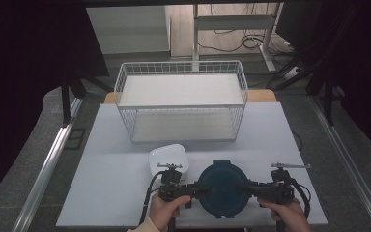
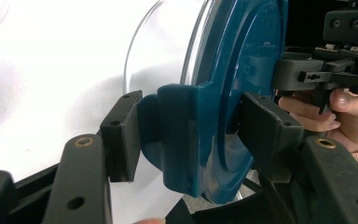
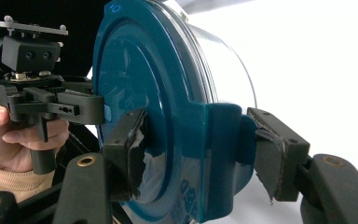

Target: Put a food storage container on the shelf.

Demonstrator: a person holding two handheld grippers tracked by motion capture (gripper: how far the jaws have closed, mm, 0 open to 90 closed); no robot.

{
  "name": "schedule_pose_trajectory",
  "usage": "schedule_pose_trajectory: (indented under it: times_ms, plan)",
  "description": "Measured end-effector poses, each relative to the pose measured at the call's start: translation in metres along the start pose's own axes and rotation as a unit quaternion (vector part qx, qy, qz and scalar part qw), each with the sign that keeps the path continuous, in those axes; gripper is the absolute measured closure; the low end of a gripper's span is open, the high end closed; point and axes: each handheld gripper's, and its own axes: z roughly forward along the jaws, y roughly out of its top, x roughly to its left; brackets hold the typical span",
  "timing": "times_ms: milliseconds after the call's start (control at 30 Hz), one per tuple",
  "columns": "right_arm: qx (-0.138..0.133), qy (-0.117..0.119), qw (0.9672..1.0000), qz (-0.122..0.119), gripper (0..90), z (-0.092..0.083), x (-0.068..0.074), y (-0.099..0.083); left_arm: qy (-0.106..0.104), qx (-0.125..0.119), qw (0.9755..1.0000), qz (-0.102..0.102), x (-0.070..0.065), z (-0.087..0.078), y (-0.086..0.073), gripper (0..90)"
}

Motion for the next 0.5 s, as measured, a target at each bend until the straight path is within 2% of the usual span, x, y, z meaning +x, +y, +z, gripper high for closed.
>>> schedule_pose_trajectory:
  times_ms: [500]
  plan:
    - [-0.011,0.005,0.9998,-0.013,40.7,-0.006,0.009,0.008,0.003,-0.003,0.9998,0.018,-0.01,-0.009,0.011,41.5]
